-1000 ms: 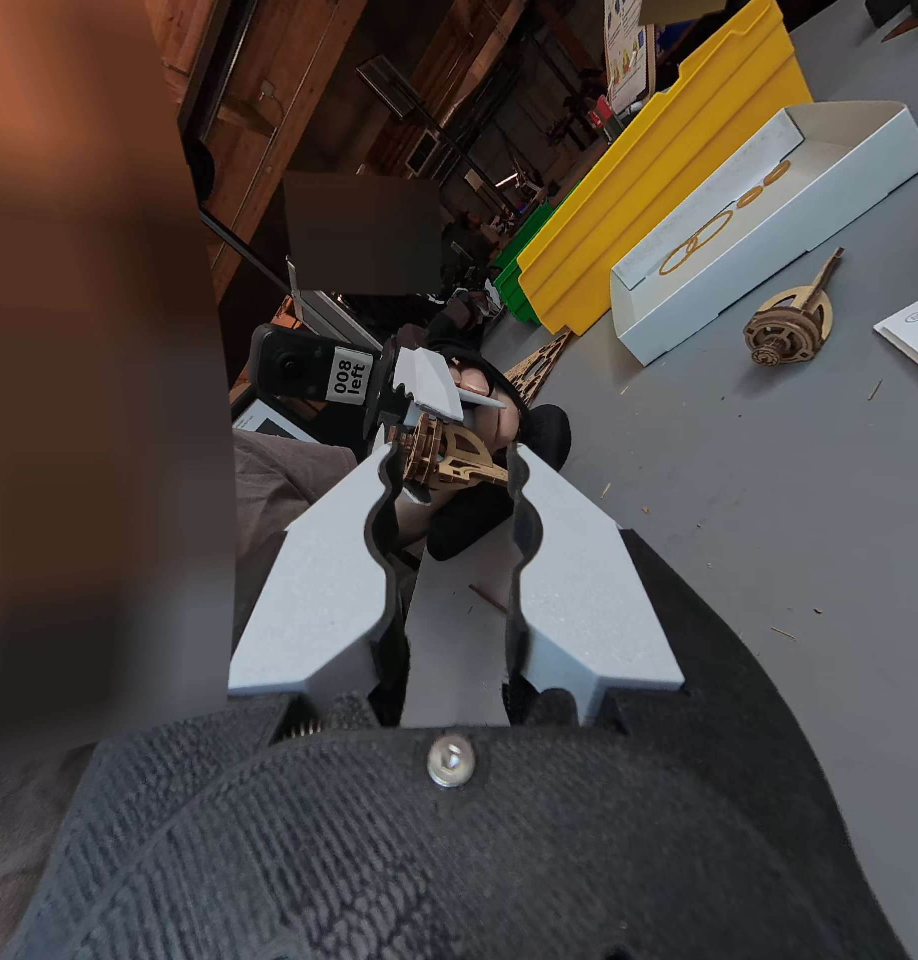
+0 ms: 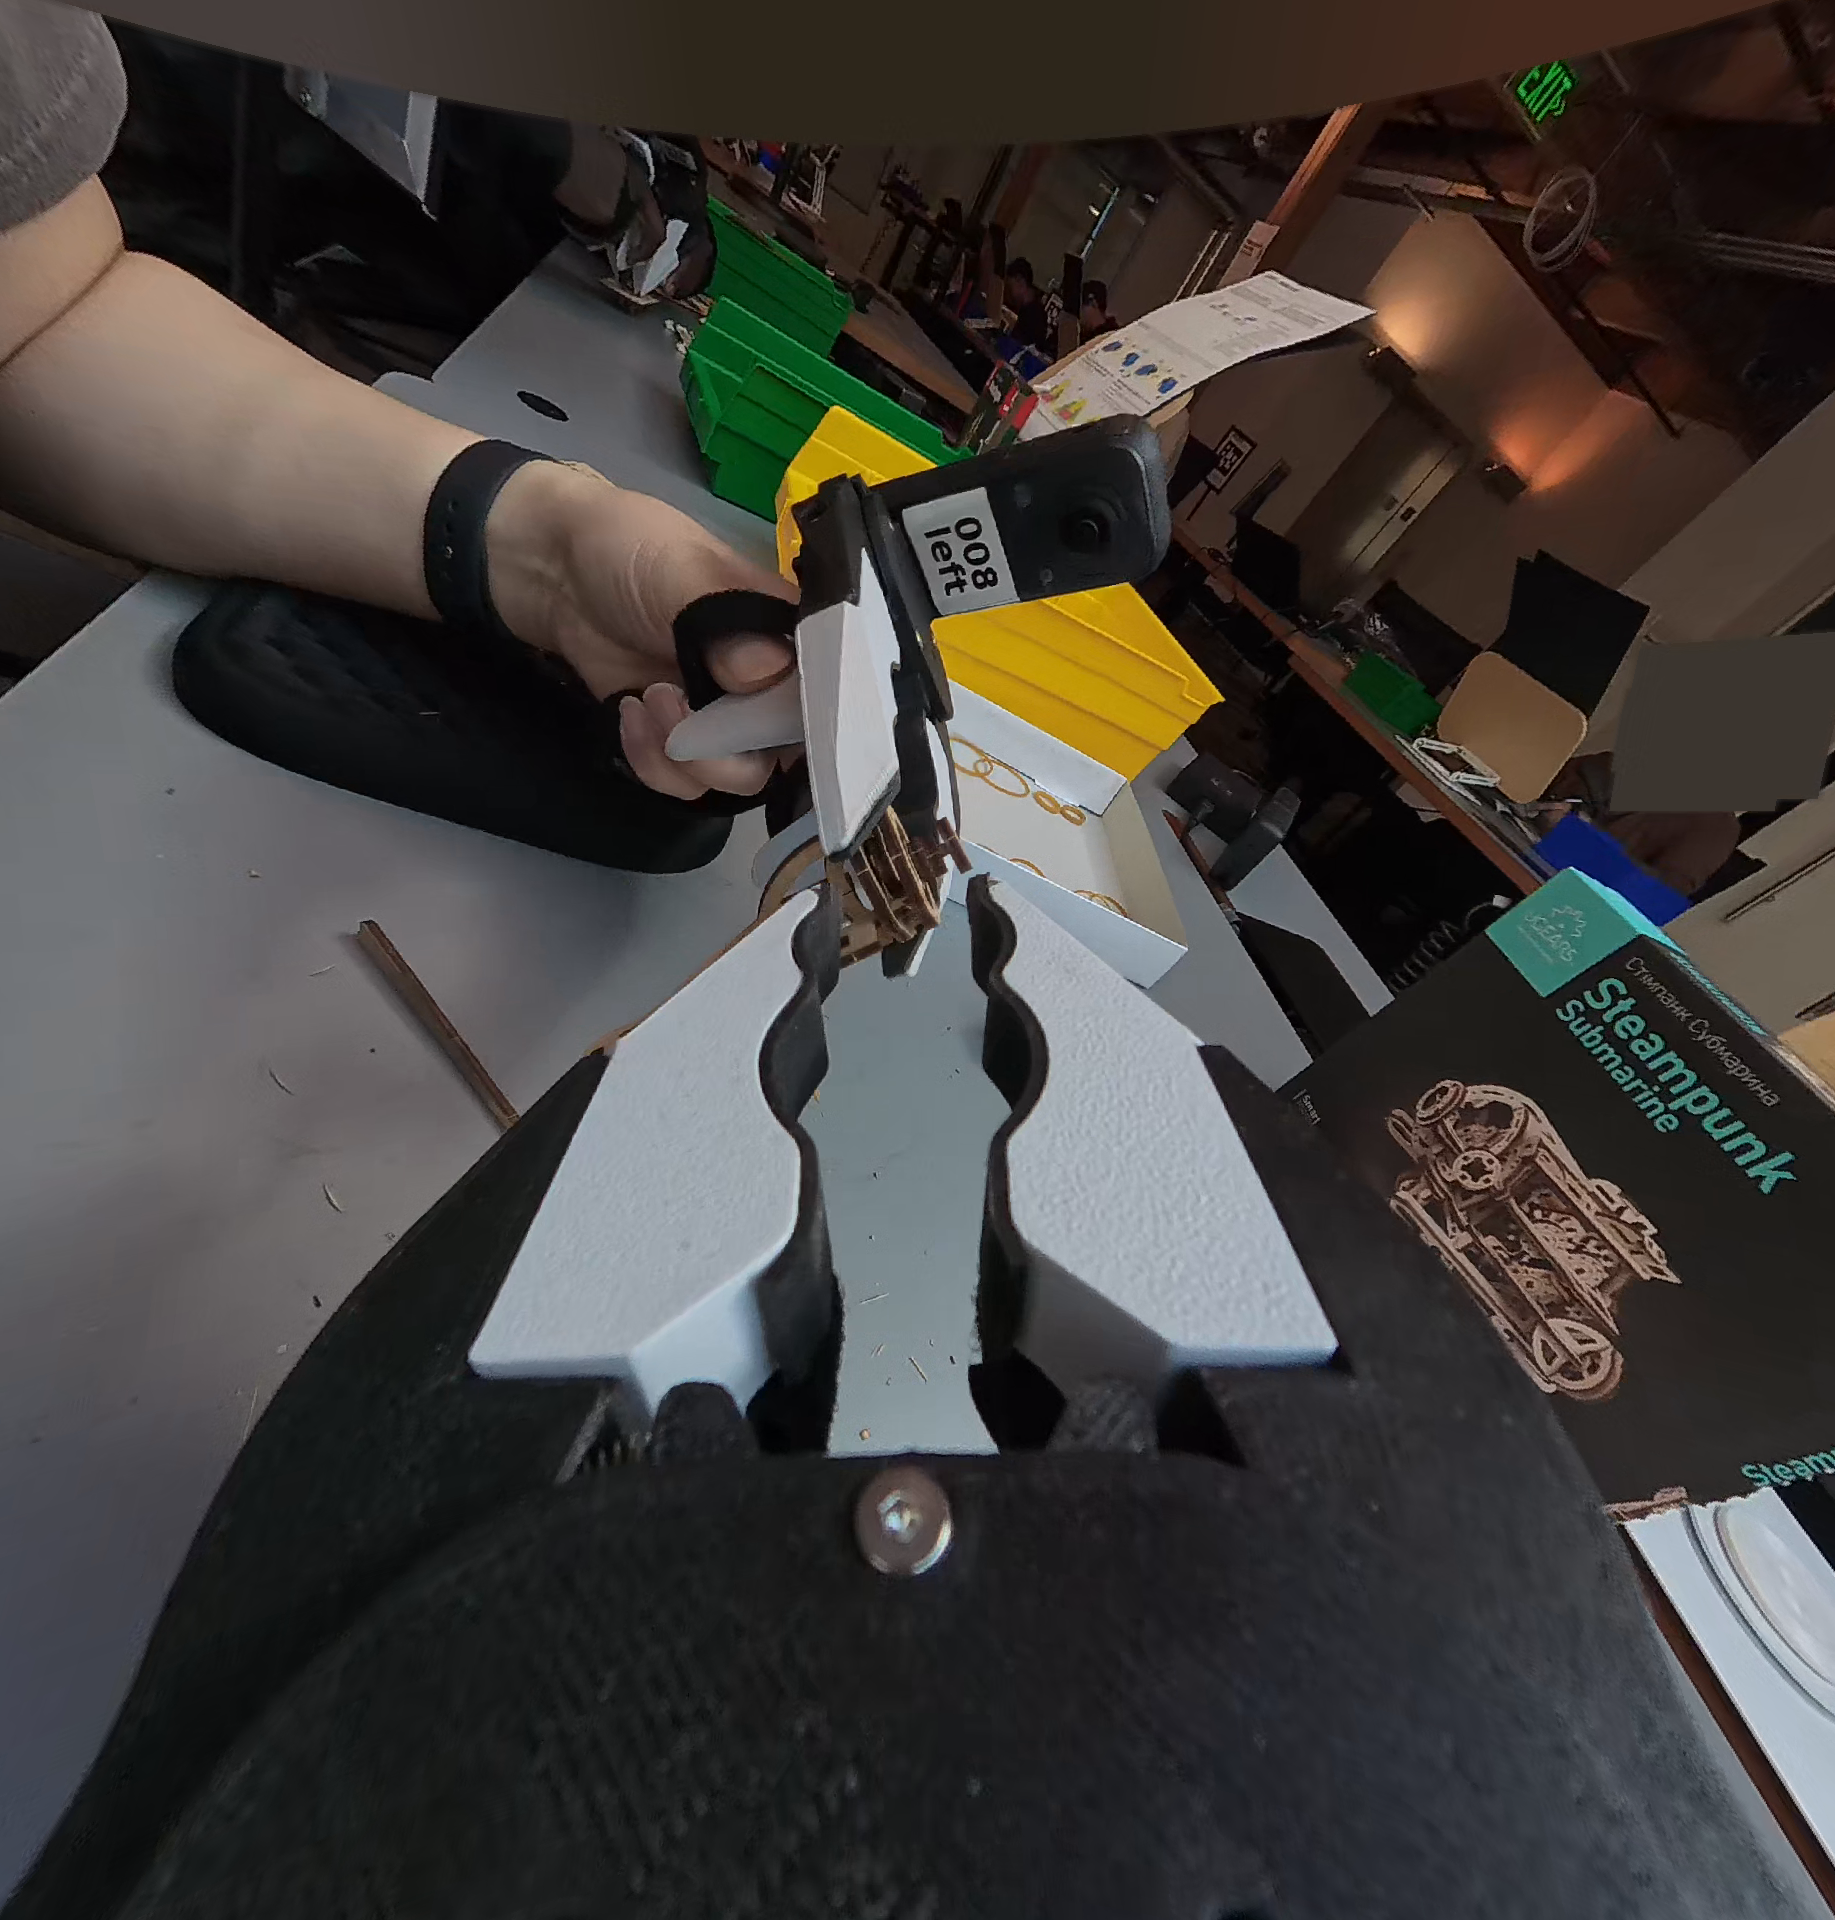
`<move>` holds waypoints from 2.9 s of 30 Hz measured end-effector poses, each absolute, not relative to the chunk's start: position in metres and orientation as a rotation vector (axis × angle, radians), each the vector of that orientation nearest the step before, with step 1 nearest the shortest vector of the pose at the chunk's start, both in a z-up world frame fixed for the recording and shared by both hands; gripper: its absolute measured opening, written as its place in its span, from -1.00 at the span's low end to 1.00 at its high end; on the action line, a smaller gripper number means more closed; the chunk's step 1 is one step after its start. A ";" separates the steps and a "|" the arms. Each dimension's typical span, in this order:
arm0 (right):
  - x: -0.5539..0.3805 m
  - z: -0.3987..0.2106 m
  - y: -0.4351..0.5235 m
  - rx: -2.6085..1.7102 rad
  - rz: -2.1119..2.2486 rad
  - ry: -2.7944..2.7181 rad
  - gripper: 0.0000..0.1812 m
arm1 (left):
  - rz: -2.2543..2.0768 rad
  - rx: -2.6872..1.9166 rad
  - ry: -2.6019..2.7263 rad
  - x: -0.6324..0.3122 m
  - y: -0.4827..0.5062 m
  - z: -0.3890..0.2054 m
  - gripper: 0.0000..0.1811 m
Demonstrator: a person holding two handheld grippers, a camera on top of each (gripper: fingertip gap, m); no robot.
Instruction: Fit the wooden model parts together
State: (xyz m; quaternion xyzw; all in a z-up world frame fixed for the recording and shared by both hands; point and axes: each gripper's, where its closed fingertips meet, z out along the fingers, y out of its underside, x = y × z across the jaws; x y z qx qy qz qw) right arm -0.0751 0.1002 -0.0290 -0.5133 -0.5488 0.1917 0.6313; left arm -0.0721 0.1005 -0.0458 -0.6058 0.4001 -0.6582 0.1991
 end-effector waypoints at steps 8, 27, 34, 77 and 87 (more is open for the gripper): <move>-0.083 -0.051 0.097 -1.214 0.375 -1.363 -0.82 | -1.928 -1.794 1.118 -0.069 0.093 -0.057 -0.65; -0.083 -0.055 0.099 -1.279 0.466 -1.338 -0.91 | -2.031 -1.870 1.059 -0.070 0.092 -0.063 -0.65; -0.086 -0.057 0.098 -1.238 0.396 -1.367 -0.90 | -2.030 -1.869 1.072 -0.069 0.089 -0.064 -0.65; -0.086 -0.053 0.093 -1.321 0.713 -1.277 -0.70 | -1.846 -1.922 1.174 -0.066 0.086 -0.083 -0.68; -0.086 -0.050 0.088 -1.316 0.767 -1.285 -0.67 | -1.710 -1.856 1.278 -0.067 0.085 -0.083 -0.68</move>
